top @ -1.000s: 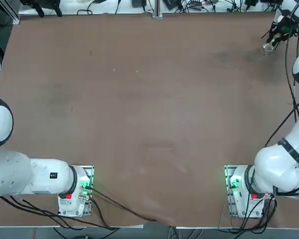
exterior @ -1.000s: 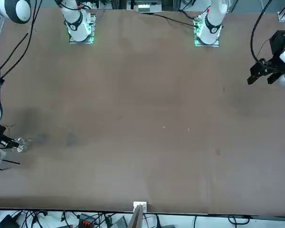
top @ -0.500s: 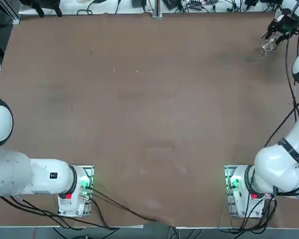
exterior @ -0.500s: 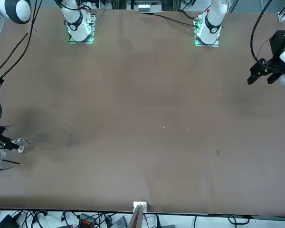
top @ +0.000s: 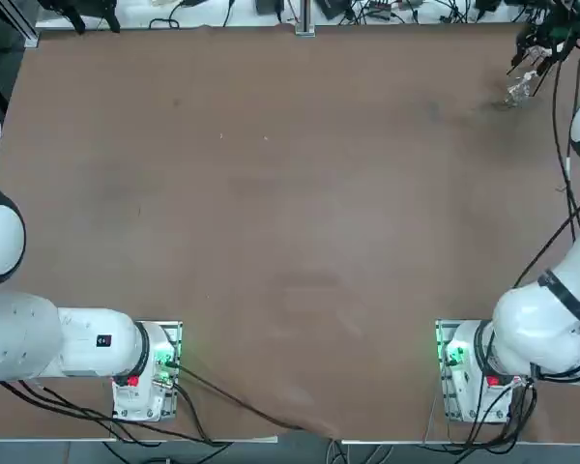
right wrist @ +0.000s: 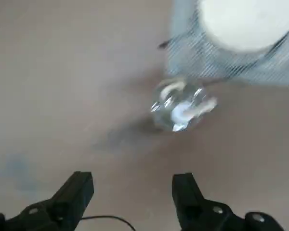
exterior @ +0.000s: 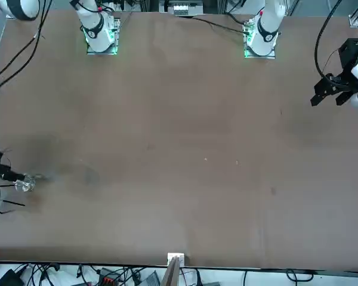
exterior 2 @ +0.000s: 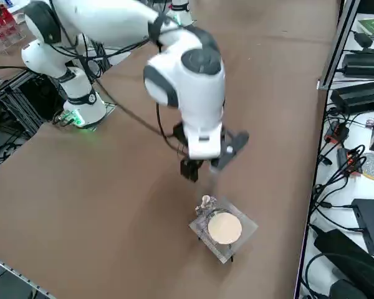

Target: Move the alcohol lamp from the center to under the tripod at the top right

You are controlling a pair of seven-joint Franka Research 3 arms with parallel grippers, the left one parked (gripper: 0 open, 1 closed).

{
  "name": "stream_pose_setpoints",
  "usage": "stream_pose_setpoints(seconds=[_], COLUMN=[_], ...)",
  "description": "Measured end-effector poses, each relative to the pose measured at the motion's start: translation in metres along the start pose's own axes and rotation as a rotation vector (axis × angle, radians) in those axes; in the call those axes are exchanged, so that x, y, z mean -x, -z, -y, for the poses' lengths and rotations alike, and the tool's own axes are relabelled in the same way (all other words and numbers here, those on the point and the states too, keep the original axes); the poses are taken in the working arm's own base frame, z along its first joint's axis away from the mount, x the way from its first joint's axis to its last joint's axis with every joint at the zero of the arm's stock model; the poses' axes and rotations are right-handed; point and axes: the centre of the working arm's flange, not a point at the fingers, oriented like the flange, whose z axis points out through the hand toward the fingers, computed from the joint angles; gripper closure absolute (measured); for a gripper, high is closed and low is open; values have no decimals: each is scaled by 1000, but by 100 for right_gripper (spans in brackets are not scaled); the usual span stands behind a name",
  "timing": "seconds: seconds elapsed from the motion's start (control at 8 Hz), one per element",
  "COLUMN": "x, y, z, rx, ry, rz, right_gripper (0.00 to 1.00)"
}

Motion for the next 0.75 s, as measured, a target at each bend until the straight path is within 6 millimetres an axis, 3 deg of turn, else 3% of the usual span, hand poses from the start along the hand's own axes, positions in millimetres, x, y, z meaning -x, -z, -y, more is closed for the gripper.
stream_pose_setpoints(seconds=[0.12,0.25,0.38,0.5,0.75], x=[15,27,35,40,48], y=[1,-14,-41,-67,-94], z=[16,23,25,24,17], rx=[4,7,9,10,21], ry=[-5,-27,-46,-73,-156], rz=[24,40,35,29,48], right_gripper=[4,6,15,36,46])
